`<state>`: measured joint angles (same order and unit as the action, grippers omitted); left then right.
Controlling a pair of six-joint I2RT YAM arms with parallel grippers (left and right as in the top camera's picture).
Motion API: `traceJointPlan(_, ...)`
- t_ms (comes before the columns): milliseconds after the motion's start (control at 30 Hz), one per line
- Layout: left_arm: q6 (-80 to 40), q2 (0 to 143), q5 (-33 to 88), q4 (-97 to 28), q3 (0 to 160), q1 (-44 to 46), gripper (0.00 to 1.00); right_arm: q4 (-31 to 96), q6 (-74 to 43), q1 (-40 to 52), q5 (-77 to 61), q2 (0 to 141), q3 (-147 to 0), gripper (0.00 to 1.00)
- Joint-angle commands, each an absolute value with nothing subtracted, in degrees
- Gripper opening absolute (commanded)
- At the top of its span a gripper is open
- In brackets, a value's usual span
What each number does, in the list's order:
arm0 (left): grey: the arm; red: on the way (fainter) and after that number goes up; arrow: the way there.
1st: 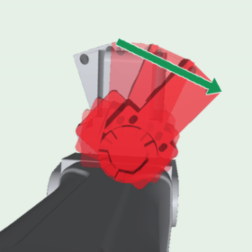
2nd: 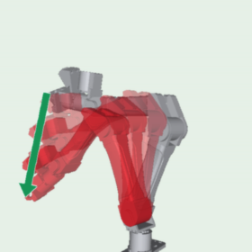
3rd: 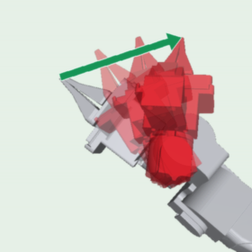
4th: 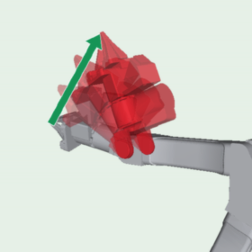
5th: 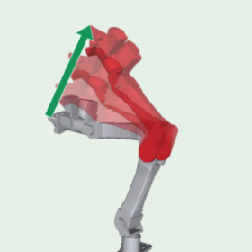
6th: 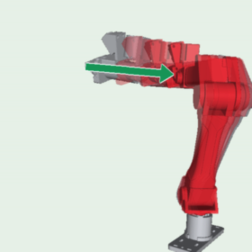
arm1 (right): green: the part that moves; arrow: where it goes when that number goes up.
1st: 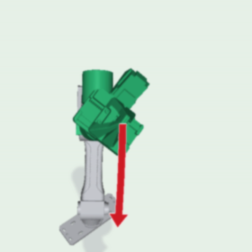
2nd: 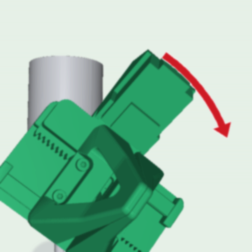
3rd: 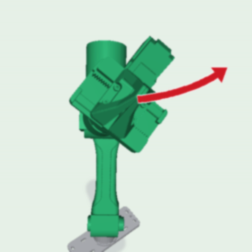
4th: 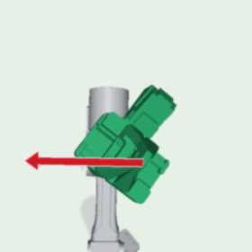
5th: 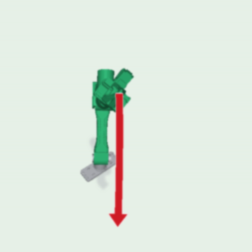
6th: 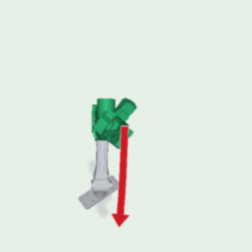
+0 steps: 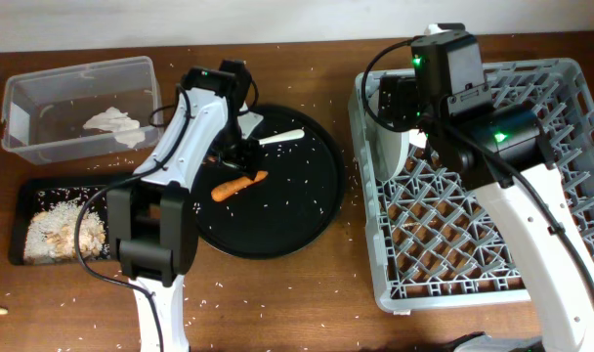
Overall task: Sort waste into correct bins and load items into the dishwasher rack
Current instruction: 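Drop the carrot onto the small black scrap tray, left gripper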
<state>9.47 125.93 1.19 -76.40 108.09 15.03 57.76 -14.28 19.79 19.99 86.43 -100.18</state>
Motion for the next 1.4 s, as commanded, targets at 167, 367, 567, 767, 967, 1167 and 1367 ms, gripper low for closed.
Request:
traceJointPlan(167, 12.32, 125.80, 1.21, -66.48, 95.92, 14.83, 0.70, 58.85, -13.78, 19.42, 19.90, 87.66, -100.29, 0.97)
traceJointPlan(367, 12.29, 125.80, 1.06, -64.34, 95.29, 14.85, 0.20, 59.59, -13.78, 19.42, 19.92, 87.66, -100.29, 0.97)
traceJointPlan(567, 10.98, 125.78, 1.06, -68.66, 98.94, 14.83, 0.00, 59.59, -13.78, 19.42, 19.92, 87.66, -100.29, 0.97)
traceJointPlan(767, 4.40, 125.75, -3.05, -89.45, 121.36, 13.23, 0.01, 59.59, -13.78, 19.42, 20.14, 87.66, -100.29, 0.97)
traceJointPlan(967, -8.21, 124.81, -10.13, -96.75, 131.81, 3.01, 0.00, 59.33, -13.76, 19.42, 20.16, 87.66, -100.29, 0.97)
traceJointPlan(1167, -8.29, 122.65, -4.25, -96.75, 130.96, -8.62, 0.01, 59.35, -12.27, 19.35, 20.58, 87.66, -100.29, 0.97)
traceJointPlan(1367, -9.32, 118.21, -6.24, -96.57, 117.78, -15.92, 0.01, 59.31, -12.27, 19.35, 20.58, 87.66, -100.29, 0.98)
